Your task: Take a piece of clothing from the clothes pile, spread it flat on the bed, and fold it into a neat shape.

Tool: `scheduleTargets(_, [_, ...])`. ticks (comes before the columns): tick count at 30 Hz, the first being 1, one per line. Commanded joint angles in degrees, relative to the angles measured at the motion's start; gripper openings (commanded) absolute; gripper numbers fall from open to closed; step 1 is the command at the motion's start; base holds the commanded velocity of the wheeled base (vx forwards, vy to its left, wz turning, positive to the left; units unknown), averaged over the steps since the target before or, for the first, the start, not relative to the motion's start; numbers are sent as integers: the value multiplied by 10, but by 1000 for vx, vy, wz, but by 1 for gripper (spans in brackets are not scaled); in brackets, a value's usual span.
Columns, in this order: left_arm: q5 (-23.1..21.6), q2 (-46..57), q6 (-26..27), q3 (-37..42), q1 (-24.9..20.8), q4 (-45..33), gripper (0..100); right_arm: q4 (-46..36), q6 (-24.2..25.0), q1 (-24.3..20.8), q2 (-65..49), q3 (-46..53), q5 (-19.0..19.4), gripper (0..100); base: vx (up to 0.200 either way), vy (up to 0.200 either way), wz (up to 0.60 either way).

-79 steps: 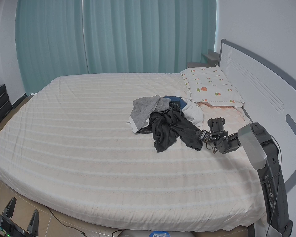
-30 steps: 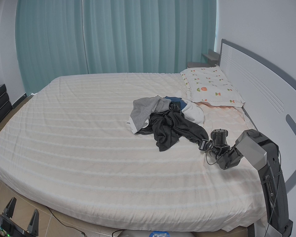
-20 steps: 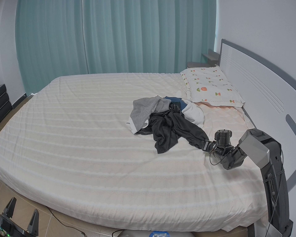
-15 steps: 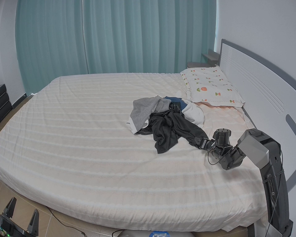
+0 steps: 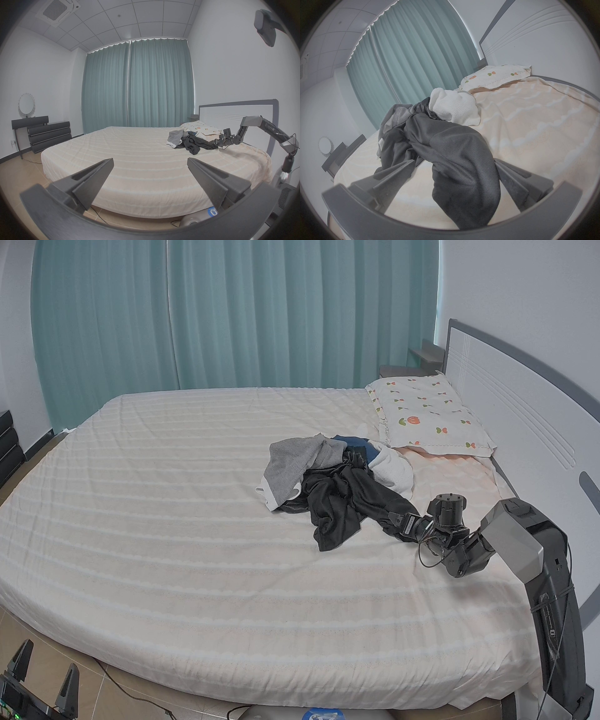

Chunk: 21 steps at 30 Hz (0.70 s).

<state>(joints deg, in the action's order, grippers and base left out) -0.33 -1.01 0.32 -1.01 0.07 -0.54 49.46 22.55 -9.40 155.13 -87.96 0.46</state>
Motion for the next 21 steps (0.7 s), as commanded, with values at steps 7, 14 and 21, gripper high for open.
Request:
scheduleTargets(7, [0, 0, -1, 8, 0, 0, 100, -25, -5, -1, 26, -40, 3, 0, 0, 0, 0])
scheduleTargets(14, [0, 0, -1, 8, 0, 0, 100, -5, -9, -5, 4, -27, -1, 0, 0, 0, 0])
scheduleTargets(21, [0, 0, -1, 8, 0, 0, 100, 49, -4, -3, -66, 92, 15, 0, 0, 0, 0])
